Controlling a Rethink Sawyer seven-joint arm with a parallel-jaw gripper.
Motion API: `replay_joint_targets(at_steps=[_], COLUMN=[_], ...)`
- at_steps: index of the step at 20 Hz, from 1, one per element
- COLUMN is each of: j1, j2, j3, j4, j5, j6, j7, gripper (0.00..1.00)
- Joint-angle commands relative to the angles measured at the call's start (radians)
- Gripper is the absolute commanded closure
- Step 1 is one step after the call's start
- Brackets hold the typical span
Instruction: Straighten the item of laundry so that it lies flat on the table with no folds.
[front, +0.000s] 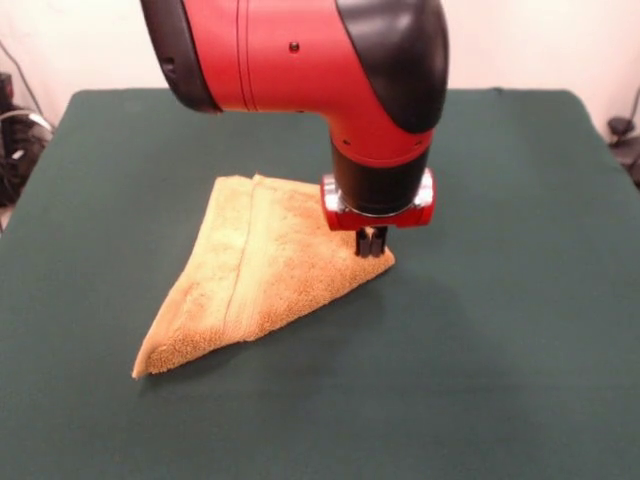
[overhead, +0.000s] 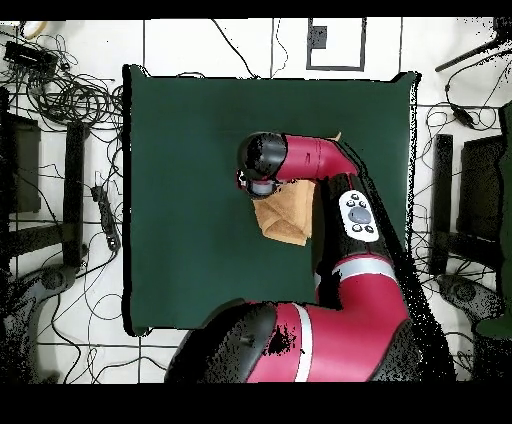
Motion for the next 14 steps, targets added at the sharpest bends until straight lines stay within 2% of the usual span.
replay_joint_targets(at_steps=[1,14], j1=[0.043,0.055], j2=[0.078,0.056], j3=[0.065,0.094], j4=[-0.012,0.040], j5=[0.007,0.067], j6=[0.041,0.040], j7=[0.023,0.072], gripper=[1.00,1.00])
